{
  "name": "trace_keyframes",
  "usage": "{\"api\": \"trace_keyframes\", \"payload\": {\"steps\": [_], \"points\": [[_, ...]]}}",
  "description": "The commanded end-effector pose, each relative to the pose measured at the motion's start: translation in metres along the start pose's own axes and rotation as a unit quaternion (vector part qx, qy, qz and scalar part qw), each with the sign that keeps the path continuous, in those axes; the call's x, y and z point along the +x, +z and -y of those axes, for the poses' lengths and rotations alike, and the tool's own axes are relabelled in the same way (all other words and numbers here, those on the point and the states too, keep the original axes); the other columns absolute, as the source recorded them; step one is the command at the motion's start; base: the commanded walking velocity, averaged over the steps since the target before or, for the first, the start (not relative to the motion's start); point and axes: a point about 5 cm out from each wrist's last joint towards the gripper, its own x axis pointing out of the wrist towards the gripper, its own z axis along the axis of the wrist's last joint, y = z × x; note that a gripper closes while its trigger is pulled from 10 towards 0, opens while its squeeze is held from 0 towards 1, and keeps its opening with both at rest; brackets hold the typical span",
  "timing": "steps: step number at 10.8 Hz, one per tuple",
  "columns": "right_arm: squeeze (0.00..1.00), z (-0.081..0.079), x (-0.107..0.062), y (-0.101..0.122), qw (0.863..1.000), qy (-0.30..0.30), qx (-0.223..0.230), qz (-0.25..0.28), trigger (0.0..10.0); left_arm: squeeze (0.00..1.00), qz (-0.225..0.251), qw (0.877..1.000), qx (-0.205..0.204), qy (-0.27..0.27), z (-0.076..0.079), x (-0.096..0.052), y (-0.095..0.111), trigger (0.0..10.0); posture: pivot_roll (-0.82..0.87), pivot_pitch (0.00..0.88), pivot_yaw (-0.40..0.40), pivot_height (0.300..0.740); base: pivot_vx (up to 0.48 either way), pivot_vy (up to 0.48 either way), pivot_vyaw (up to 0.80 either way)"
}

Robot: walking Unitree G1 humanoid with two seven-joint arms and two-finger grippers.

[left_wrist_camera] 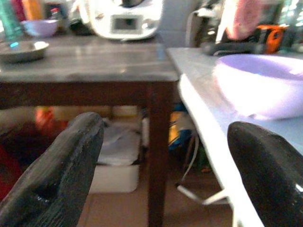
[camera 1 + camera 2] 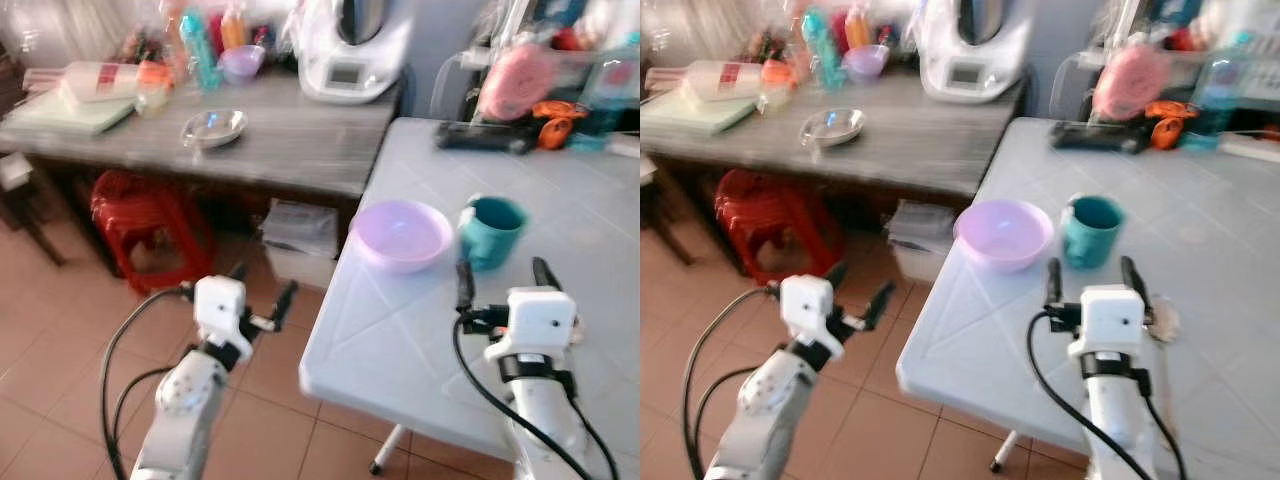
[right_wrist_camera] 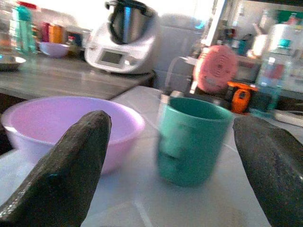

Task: Setting the table

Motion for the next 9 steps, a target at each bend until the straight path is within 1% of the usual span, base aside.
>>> {"api": "trace_keyframes", "payload": {"steps": [1,2,3,4,5,6,7,8,9], "points": [[0.0,-0.005,0.001,0.004,1.0,0.011,0.005,0.011,10.0,0.0,0.006,1.0,0.012,0.003,-0.005,-0.004,0.001,10.0,0.01,0.028,0.066,0.74,0.0,0.0,0.0],[0.0,-0.006,0.002,0.004,1.0,0.016,0.007,0.008,10.0,0.0,0.001,1.0,0.01,-0.009,-0.002,-0.006,-0.001,10.0,0.01,0.028,0.065,0.74,0.0,0.0,0.0],[0.0,-0.011,0.003,0.003,0.999,0.047,0.008,0.003,10.0,0.0,-0.005,1.0,0.016,-0.024,-0.001,-0.006,-0.004,10.0,0.01,0.025,0.061,0.74,0.0,0.0,0.0],[0.0,-0.016,0.006,0.0,0.995,0.097,0.002,-0.013,10.0,0.0,-0.007,0.999,0.023,-0.041,-0.001,-0.007,-0.005,10.0,0.01,0.025,0.06,0.74,0.0,0.0,0.0],[0.0,-0.015,0.01,-0.001,0.992,0.125,-0.011,-0.017,10.0,0.0,-0.008,0.999,0.021,-0.04,-0.001,-0.007,-0.006,10.0,0.01,0.029,0.057,0.74,0.0,0.0,0.0],[0.0,-0.014,0.018,-0.004,0.978,0.196,-0.065,-0.036,10.0,0.0,-0.012,0.999,0.02,-0.043,-0.002,-0.008,-0.007,10.0,0.0,0.04,0.057,0.74,0.0,0.0,0.0],[0.0,-0.009,0.026,-0.003,0.969,0.226,-0.091,-0.039,10.0,0.0,-0.013,0.999,0.018,-0.047,-0.001,-0.009,-0.007,10.0,0.0,0.045,0.053,0.74,0.0,0.0,0.0],[0.0,-0.005,0.035,0.001,0.966,0.236,-0.101,-0.037,10.0,0.0,-0.011,0.998,0.011,-0.059,0.001,-0.009,-0.007,10.0,0.0,0.05,0.048,0.74,0.0,0.0,0.0],[0.0,0.002,0.051,0.001,0.956,0.26,-0.126,-0.054,10.0,0.0,-0.001,0.993,0.014,-0.119,0.013,-0.011,-0.006,10.0,0.01,0.058,0.038,0.74,0.0,0.0,0.0]]}}
